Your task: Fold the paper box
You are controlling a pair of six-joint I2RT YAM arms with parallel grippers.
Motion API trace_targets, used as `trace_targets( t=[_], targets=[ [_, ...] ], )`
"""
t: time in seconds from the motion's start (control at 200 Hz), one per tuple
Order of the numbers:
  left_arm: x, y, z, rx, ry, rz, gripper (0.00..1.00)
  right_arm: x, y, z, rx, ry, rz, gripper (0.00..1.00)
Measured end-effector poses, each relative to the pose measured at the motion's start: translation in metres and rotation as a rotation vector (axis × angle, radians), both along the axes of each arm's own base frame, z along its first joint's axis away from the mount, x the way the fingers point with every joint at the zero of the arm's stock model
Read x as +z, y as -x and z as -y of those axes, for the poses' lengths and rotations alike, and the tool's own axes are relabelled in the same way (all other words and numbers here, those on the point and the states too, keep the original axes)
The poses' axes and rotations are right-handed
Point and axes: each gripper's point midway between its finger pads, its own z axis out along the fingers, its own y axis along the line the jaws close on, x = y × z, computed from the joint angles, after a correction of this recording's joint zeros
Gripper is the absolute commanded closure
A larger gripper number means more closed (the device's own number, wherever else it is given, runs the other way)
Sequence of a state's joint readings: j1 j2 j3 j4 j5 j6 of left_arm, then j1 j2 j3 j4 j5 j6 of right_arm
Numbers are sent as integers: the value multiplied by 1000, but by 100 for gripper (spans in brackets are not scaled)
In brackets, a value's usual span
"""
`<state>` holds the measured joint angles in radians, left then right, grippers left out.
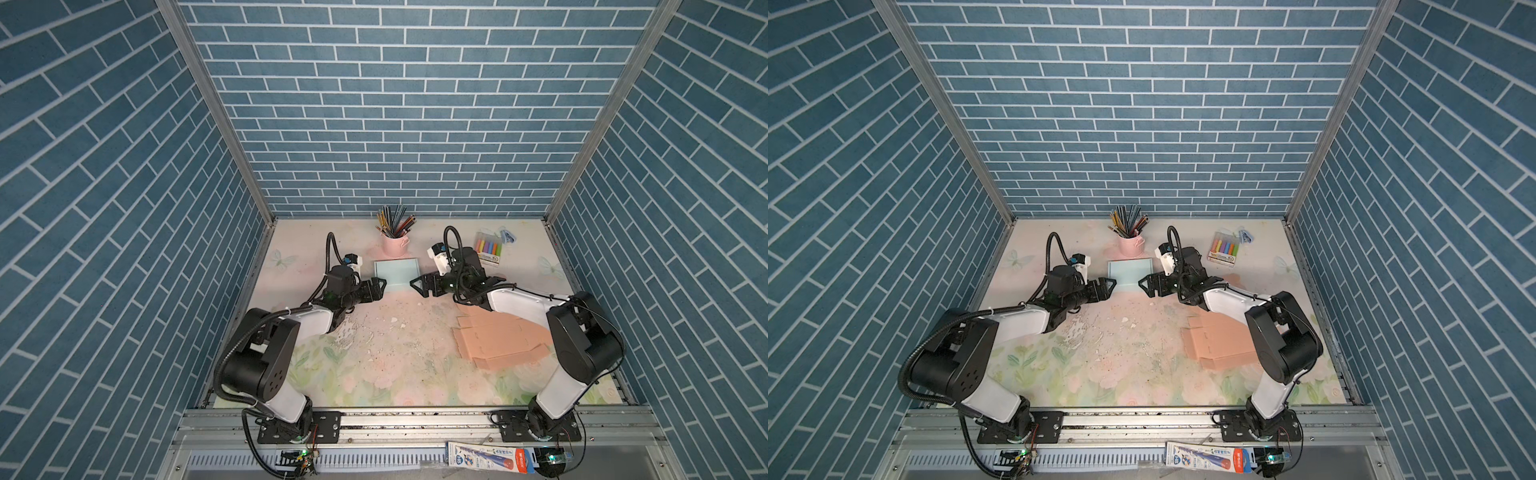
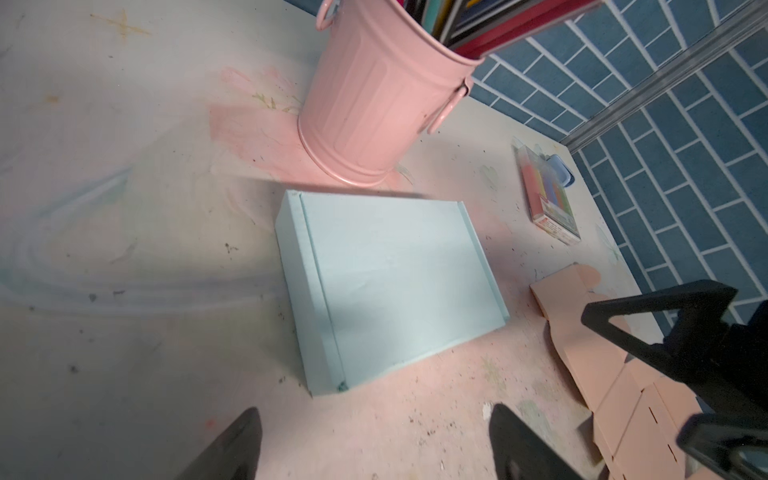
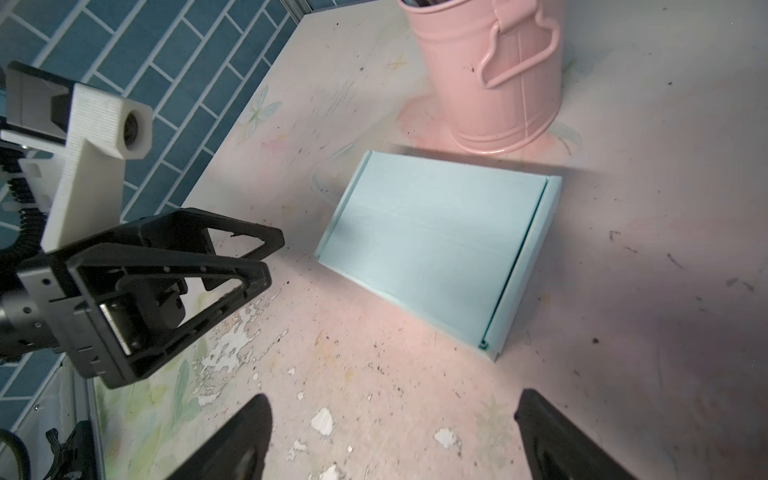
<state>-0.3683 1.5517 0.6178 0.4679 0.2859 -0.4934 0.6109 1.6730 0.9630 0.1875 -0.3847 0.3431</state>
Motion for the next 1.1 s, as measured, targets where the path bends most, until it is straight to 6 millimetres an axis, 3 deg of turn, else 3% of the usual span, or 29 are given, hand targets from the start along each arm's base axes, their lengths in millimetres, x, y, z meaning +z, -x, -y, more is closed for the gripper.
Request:
trace_targets(
  t=[0.175, 0.32, 0.44, 0.56, 0.68, 1.1],
  targets=[
    [1, 34, 32, -69, -31, 3, 12, 14, 43, 1, 31, 1, 78, 7],
    [-2, 40, 43, -69, -49, 3, 12, 20, 74, 12, 36, -24, 143, 8],
    [-18, 36, 46, -51, -68, -24, 13, 14, 82, 24, 15, -40, 174, 8],
    [-33, 28, 54, -38, -84, -51, 17, -3, 92, 32, 8, -31, 164, 7],
    [-37, 20, 61, -19, -87, -46, 18, -16, 99, 35, 14, -18, 143, 7],
    [-53, -9, 61, 98, -112, -32, 18, -9, 97, 36, -4, -37, 157, 6]
  ],
)
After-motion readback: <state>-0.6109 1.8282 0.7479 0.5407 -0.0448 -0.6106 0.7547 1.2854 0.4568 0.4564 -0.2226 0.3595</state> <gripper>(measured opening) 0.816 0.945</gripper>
